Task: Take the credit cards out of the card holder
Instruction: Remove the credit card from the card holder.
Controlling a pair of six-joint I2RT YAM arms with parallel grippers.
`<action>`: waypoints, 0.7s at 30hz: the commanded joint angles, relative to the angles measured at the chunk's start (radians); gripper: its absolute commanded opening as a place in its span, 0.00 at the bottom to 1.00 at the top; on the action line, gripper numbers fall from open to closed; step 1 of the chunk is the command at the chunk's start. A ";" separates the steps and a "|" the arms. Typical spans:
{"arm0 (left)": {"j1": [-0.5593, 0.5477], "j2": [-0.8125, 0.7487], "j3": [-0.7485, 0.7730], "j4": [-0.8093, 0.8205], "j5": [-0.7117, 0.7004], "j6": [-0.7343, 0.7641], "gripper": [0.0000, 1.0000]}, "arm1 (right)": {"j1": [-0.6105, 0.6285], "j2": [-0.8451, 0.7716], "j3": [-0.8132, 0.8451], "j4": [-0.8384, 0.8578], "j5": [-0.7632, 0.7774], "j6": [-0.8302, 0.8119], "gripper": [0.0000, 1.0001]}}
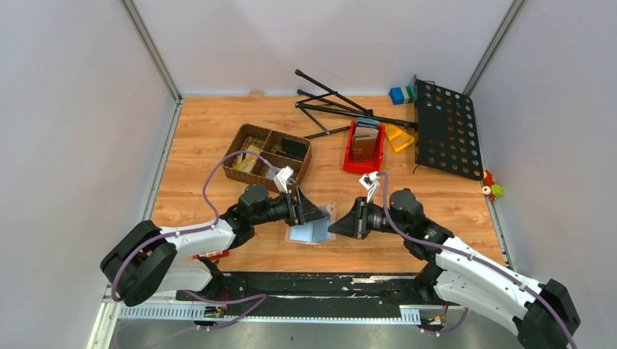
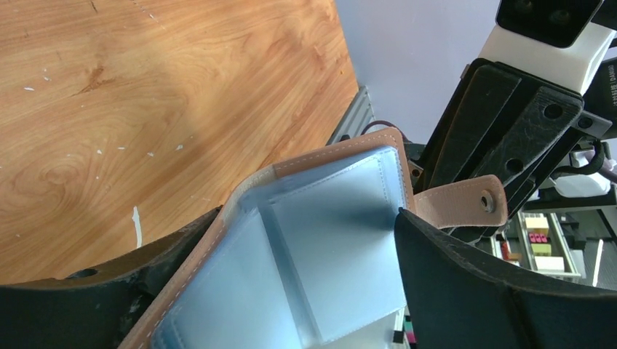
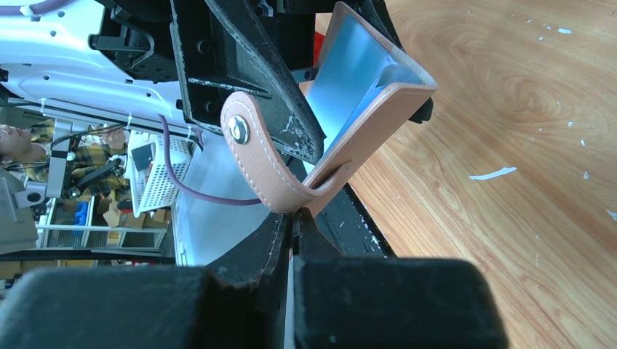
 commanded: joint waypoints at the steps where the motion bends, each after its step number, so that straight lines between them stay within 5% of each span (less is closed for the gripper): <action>1: -0.011 0.012 0.042 0.022 0.011 0.018 0.80 | 0.009 -0.014 0.031 0.083 -0.033 -0.023 0.00; 6: -0.012 0.022 0.040 0.045 0.030 0.008 0.55 | 0.010 -0.039 0.036 0.014 0.028 -0.035 0.02; 9: -0.012 0.018 0.038 0.051 0.030 0.004 0.48 | 0.010 -0.053 0.038 -0.042 0.073 -0.035 0.11; 16: -0.012 0.007 0.019 0.097 0.026 -0.027 0.42 | 0.009 -0.070 0.008 -0.069 0.158 0.010 0.41; 21: -0.012 0.005 0.000 0.160 0.032 -0.062 0.39 | 0.009 -0.033 0.006 -0.069 0.162 0.029 0.42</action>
